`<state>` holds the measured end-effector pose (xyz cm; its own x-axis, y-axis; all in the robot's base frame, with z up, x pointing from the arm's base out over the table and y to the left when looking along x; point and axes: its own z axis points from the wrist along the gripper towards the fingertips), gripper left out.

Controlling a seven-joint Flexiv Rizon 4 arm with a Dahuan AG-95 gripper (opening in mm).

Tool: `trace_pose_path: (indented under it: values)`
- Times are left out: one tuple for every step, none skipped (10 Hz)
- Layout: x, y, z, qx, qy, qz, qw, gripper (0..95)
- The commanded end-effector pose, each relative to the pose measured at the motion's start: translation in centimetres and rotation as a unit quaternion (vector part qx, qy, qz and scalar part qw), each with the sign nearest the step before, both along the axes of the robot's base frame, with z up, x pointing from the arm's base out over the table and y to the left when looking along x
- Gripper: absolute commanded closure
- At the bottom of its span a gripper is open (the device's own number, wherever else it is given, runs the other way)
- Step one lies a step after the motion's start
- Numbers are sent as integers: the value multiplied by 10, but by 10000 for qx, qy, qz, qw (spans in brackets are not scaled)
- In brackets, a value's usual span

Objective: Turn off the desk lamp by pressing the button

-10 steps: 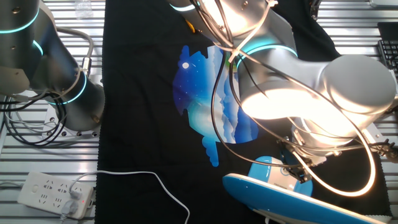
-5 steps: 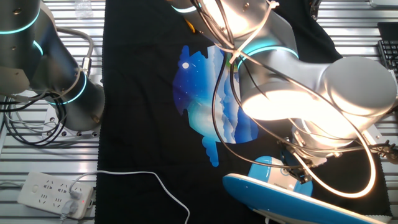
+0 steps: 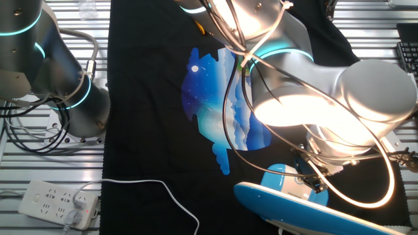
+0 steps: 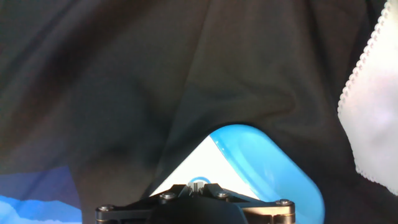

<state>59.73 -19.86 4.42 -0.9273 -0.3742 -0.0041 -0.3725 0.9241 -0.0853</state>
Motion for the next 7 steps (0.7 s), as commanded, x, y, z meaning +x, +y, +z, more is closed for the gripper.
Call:
trace_pose_path:
  values:
    - [1,0,0,13,-1,1,10000,950]
    - [1,0,-1,21,-4,1,10000,950]
    - [1,0,-1,23,-4,3,10000,950]
    - [1,0,-1,29,-4,1,10000,950]
    - [1,0,-1,33,-5,0,10000,950]
    - [1,-1,-2,41,-10,-5,10000,950]
    - [1,-1,-2,50,-10,-7,10000,950]
